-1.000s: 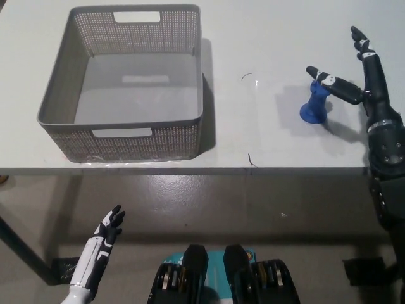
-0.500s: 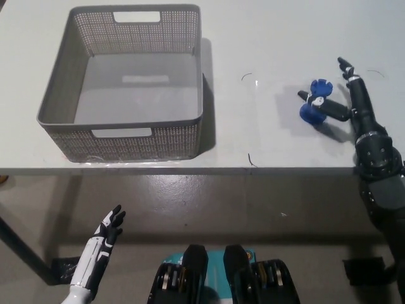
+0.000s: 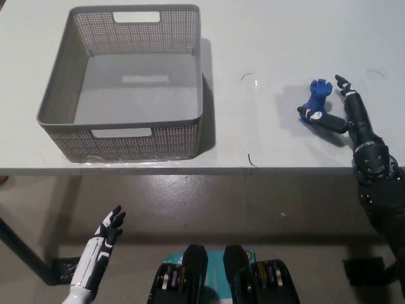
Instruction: Use the right hand to pick up a chess pieces and put it into a container on the left hand side
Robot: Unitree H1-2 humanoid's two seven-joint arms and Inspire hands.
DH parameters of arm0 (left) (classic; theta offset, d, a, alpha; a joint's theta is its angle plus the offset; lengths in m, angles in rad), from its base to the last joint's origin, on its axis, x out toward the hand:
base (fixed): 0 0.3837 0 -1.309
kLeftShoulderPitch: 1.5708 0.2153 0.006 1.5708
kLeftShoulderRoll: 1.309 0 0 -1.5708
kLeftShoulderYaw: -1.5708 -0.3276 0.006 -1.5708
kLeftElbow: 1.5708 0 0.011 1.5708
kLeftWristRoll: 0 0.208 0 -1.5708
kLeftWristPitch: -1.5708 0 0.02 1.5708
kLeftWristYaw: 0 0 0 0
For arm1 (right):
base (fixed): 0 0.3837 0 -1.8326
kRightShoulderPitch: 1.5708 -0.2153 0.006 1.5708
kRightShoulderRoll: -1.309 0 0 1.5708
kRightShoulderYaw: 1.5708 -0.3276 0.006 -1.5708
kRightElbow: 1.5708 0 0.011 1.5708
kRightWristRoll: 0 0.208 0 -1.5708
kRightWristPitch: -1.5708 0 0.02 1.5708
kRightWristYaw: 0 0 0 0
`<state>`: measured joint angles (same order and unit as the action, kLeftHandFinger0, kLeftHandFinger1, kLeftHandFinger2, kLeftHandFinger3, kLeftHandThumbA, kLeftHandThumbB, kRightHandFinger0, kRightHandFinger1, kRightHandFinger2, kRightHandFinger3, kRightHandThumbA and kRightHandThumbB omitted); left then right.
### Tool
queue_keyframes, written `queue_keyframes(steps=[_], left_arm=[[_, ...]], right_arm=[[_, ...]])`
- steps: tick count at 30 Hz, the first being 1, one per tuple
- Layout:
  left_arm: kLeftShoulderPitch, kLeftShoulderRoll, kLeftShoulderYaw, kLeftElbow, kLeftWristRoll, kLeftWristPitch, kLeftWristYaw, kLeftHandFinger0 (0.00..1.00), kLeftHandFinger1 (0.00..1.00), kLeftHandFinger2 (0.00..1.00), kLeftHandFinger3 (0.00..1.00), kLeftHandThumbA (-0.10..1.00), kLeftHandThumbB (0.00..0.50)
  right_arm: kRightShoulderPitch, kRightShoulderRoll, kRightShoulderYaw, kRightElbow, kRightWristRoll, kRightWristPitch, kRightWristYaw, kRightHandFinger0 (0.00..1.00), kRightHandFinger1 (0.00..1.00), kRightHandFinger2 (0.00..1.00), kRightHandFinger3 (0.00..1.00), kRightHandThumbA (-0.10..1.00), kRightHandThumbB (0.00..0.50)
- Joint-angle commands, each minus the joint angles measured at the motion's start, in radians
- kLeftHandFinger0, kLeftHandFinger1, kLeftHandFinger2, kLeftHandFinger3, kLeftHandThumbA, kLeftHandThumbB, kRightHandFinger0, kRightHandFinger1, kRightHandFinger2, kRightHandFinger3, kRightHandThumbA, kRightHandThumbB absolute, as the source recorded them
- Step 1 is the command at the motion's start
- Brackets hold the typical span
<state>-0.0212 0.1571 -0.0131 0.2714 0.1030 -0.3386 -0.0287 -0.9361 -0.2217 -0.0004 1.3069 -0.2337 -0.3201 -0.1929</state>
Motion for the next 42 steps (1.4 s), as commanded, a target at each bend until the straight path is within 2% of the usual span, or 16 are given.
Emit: queue_keyframes(steps=[1, 4, 6, 10, 13, 16, 21, 23, 30, 34, 39, 42], left_arm=[[-0.019, 0.014, -0.004, -0.008, -0.003, -0.046, -0.009, 1.00, 1.00, 1.00, 1.00, 1.00, 0.247], [-0.013, 0.013, -0.004, -0.016, 0.000, -0.038, -0.009, 1.00, 1.00, 1.00, 1.00, 1.00, 0.256], [-0.012, 0.014, -0.005, -0.014, 0.000, -0.047, -0.009, 1.00, 1.00, 1.00, 1.00, 1.00, 0.239], [-0.017, 0.015, -0.007, -0.014, 0.007, -0.046, -0.007, 1.00, 1.00, 1.00, 1.00, 1.00, 0.246], [-0.020, 0.016, -0.007, -0.021, 0.012, -0.035, -0.007, 1.00, 1.00, 1.00, 1.00, 1.00, 0.250], [-0.024, 0.019, -0.008, -0.020, 0.011, -0.043, -0.009, 1.00, 1.00, 1.00, 1.00, 1.00, 0.242], [-0.031, 0.020, -0.010, -0.026, 0.018, -0.035, -0.007, 1.00, 1.00, 1.00, 1.00, 1.00, 0.266], [-0.032, 0.022, -0.010, -0.024, 0.015, -0.039, -0.010, 1.00, 1.00, 1.00, 1.00, 1.00, 0.267], [-0.038, 0.022, -0.010, -0.032, 0.007, -0.024, -0.014, 1.00, 1.00, 1.00, 1.00, 1.00, 0.291], [-0.047, 0.024, -0.009, -0.018, 0.003, -0.043, -0.015, 1.00, 1.00, 1.00, 1.00, 1.00, 0.283], [-0.051, 0.025, -0.008, -0.018, -0.001, -0.039, -0.017, 1.00, 1.00, 1.00, 1.00, 1.00, 0.296], [-0.051, 0.026, -0.006, -0.017, 0.002, -0.041, -0.015, 1.00, 1.00, 1.00, 1.00, 1.00, 0.292]], right_arm=[[-0.067, -0.015, 0.007, 0.022, 0.026, -0.033, 0.006, 1.00, 1.00, 1.00, 1.00, 1.00, 0.465], [-0.077, -0.010, 0.017, 0.031, 0.020, -0.023, 0.002, 1.00, 1.00, 1.00, 1.00, 1.00, 0.450], [-0.085, -0.006, 0.018, 0.036, 0.023, -0.021, 0.002, 1.00, 1.00, 1.00, 1.00, 1.00, 0.445], [-0.113, -0.001, 0.028, 0.043, 0.022, 0.006, 0.006, 1.00, 1.00, 1.00, 1.00, 1.00, 0.451], [-0.132, 0.004, 0.039, 0.048, 0.018, 0.010, 0.000, 1.00, 1.00, 1.00, 1.00, 1.00, 0.428], [-0.153, 0.013, 0.045, 0.058, 0.021, 0.024, 0.006, 1.00, 1.00, 1.00, 1.00, 1.00, 0.445], [-0.170, 0.024, 0.067, 0.067, 0.012, 0.036, 0.000, 1.00, 1.00, 1.00, 1.00, 1.00, 0.423], [-0.171, 0.030, 0.072, 0.071, 0.014, 0.040, 0.004, 1.00, 1.00, 1.00, 1.00, 1.00, 0.444], [-0.172, 0.034, 0.081, 0.083, 0.019, 0.043, 0.005, 1.00, 1.00, 1.00, 1.00, 1.00, 0.439], [-0.171, 0.031, 0.078, 0.090, 0.026, 0.046, 0.009, 1.00, 1.00, 1.00, 1.00, 1.00, 0.441], [-0.167, 0.025, 0.081, 0.099, 0.027, 0.067, 0.020, 1.00, 1.00, 1.00, 1.00, 1.00, 0.438], [-0.164, 0.022, 0.076, 0.102, 0.032, 0.073, 0.025, 1.00, 1.00, 1.00, 1.00, 1.00, 0.420]])
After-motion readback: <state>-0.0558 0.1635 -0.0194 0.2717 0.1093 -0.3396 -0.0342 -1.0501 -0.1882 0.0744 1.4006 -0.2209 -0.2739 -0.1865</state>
